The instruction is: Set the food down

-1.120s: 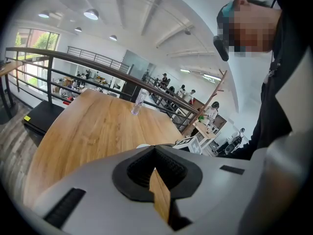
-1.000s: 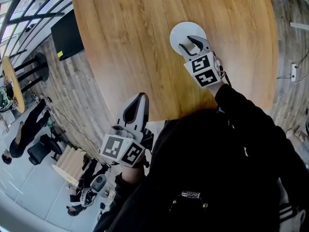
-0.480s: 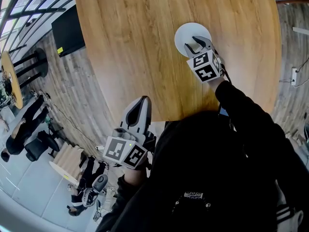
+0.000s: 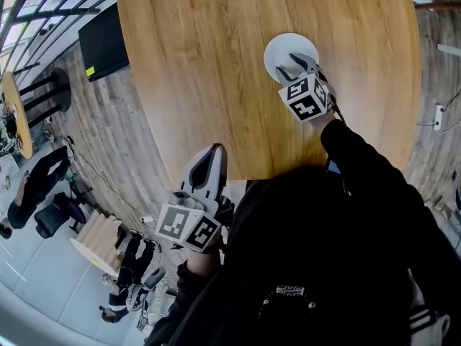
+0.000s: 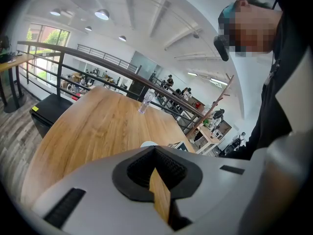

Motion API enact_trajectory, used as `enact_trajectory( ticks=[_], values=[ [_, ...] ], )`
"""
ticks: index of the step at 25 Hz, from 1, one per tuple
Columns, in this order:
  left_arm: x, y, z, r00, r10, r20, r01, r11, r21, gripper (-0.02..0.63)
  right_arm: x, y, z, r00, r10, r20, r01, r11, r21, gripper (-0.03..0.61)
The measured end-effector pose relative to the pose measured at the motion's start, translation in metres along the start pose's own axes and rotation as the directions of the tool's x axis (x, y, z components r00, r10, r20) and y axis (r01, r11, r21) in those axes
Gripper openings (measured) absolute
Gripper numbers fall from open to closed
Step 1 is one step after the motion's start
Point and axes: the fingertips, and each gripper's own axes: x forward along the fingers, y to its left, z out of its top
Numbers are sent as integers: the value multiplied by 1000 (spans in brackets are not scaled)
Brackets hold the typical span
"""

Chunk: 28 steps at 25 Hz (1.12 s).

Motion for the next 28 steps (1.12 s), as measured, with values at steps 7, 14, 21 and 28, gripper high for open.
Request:
enact_trajectory(
  ticks=[7,14,21,28],
  values=[
    [-5,-3,-1,999,-24,28,24,1000,18,-2,-21,-5,14,997,-34,62,34,999,11,206],
    [-17,-27,1,993,-95,66,90,993,78,-2,-92,-3,42,981,-72,182,62,996,57,205],
    [-38,-61,23,974,-183,133,156,969,194,-2,-206,20,81,921,-76,382,31,992,121,99],
    [-39,-103,38,930,-342,135,281,898,339,-2,-311,72,106,828,-1,561,-112,979,168,22]
  ],
)
